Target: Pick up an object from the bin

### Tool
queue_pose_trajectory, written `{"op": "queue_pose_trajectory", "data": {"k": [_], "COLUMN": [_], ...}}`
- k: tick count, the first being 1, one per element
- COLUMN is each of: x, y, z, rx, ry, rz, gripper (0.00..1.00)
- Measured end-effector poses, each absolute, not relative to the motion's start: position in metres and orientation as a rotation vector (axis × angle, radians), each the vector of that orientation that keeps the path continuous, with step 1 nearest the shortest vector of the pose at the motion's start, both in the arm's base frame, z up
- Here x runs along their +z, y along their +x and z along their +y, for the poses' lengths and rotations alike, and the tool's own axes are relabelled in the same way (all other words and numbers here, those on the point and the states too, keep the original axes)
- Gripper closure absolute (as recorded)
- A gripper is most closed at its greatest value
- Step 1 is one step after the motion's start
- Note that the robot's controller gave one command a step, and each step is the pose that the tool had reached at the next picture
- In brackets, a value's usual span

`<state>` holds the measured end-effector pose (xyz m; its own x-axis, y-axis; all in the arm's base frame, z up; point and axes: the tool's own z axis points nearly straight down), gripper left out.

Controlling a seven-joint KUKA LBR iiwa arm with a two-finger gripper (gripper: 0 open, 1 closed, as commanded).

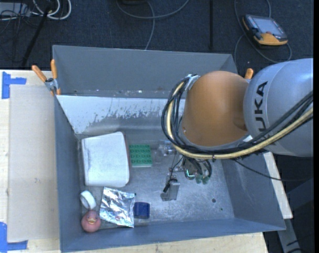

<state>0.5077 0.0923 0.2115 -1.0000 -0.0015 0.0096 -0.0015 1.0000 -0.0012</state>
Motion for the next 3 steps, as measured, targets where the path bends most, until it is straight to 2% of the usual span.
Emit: {"op": "queue_pose_trajectory", "data": {"k": [1,2,3], "x": [0.095,0.068,0.069], "y": [0.499,0.494,0.495], "z": [0.142,0.161,0.160], "rx": [0.001,0.002,0.000], "ry": [0.255,0.230,0.223], "rz": [-3.123,-3.128,-3.131], "gripper": [0.00,0.00,1.00]}}
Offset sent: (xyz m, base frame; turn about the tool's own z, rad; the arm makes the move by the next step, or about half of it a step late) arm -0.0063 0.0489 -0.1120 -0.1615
